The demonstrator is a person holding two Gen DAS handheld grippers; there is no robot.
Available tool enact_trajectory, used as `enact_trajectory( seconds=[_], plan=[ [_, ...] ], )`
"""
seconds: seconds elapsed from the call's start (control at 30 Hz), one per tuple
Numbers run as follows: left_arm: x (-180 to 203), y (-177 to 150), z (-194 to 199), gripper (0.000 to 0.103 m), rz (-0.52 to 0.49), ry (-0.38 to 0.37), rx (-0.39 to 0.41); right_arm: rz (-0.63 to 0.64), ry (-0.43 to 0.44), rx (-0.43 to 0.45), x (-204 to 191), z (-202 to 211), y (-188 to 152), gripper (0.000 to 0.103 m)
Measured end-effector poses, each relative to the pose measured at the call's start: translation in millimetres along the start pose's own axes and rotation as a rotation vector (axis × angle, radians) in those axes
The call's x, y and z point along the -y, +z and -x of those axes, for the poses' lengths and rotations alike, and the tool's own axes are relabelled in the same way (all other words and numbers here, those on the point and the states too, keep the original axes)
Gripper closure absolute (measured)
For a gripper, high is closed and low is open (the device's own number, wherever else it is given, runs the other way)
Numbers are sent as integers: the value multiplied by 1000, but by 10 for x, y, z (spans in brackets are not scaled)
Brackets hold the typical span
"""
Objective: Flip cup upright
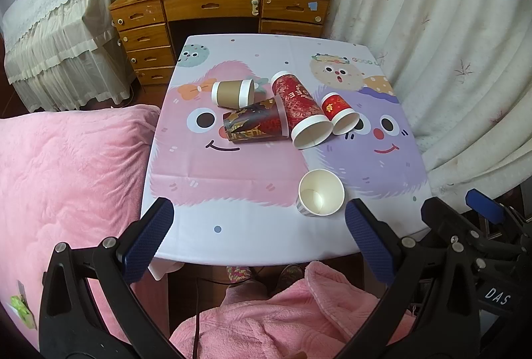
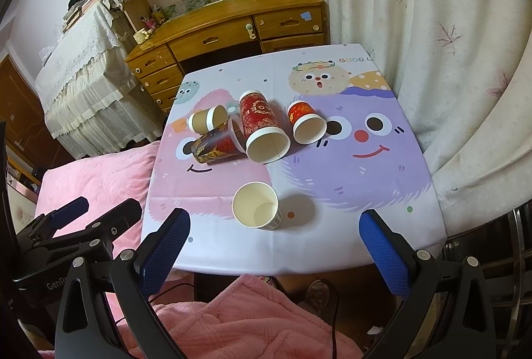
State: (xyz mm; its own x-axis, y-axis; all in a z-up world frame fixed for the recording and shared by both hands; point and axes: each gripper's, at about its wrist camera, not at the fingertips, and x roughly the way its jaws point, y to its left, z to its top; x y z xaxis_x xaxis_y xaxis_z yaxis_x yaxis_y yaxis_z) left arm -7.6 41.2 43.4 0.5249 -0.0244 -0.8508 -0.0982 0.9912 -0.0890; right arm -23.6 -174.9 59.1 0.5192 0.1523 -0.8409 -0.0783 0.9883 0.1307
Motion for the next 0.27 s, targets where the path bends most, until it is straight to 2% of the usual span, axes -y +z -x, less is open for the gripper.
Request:
enact_trajectory(
  seconds=[0.27],
  plan=[
    [-32, 14, -25, 1, -1, -7, 0, -6, -7, -16, -2, -23, -107, 0]
  ],
)
